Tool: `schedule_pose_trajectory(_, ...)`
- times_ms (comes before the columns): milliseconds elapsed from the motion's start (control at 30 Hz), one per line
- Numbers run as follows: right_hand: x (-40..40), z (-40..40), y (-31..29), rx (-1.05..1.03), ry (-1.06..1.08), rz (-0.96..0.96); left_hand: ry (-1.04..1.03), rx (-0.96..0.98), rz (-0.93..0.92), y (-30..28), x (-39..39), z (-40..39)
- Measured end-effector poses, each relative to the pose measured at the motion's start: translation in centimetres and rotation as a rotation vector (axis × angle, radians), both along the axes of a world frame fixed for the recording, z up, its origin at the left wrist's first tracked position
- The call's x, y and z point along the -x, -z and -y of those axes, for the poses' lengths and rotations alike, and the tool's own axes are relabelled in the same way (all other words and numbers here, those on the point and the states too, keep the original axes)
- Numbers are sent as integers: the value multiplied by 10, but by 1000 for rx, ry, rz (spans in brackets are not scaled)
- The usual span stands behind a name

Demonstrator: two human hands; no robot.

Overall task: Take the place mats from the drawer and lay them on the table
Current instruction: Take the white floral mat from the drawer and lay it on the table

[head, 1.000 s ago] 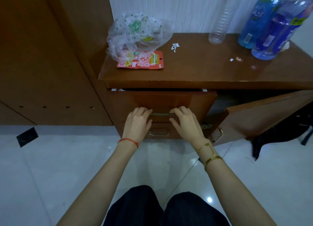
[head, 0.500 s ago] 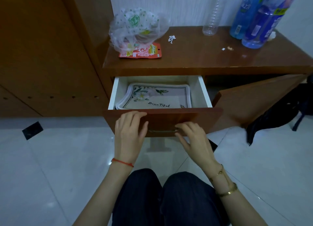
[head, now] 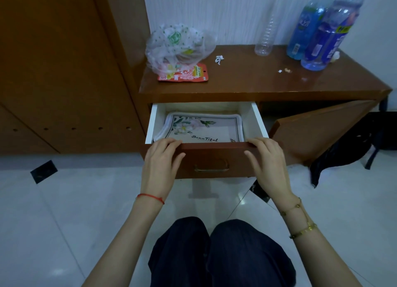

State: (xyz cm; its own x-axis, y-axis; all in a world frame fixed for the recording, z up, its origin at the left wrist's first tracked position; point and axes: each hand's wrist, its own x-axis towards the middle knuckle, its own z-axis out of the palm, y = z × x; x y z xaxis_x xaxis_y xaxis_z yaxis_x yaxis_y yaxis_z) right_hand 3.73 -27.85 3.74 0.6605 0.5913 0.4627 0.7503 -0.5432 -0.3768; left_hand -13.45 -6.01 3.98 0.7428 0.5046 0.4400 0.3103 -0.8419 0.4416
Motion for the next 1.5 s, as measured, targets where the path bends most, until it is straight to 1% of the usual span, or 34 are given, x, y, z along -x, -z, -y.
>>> schedule_pose_trajectory(67,3,1,-1,-5,7,-8,14,7,-12,0,2,-2)
schedule_pose_trajectory(300,12,7,-4,-22,28,-61,67,73,34,-3,7,-5)
schedule_pose_trajectory(500,-1,-4,-20,-29,21,-184,4,114,12,-17,-7,-17)
schedule_pose_trajectory(600,-12,-13,-30,67,9,-271,-81,165,-78,-23,-16,-26)
schedule_pose_trajectory(733,-23,-31,-48,261,-2,-418,-173,273,-266,-32,-28,-31)
schedule_pose_trajectory(900,-35,-60,-66,513,53,-601,-201,362,-535,-47,-50,-32)
schedule_pose_trajectory(1033,-48,-76,-71,649,124,-779,-216,464,-670,-49,-65,-36)
schedule_pose_trajectory(1133,-57,-85,-72,746,150,-866,-236,570,-710,-51,-76,-40)
schedule_pose_trajectory(1267,-69,-99,-62,936,182,-984,-238,682,-705,-47,-76,-46)
schedule_pose_trajectory(1367,-76,-109,-57,1056,175,-996,-243,714,-701,-44,-69,-48)
schedule_pose_trajectory(1433,-79,-115,-56,1068,190,-1025,-240,733,-706,-42,-66,-47)
schedule_pose_trajectory(1500,-79,-118,-50,1026,216,-1070,-234,737,-706,-41,-64,-44)
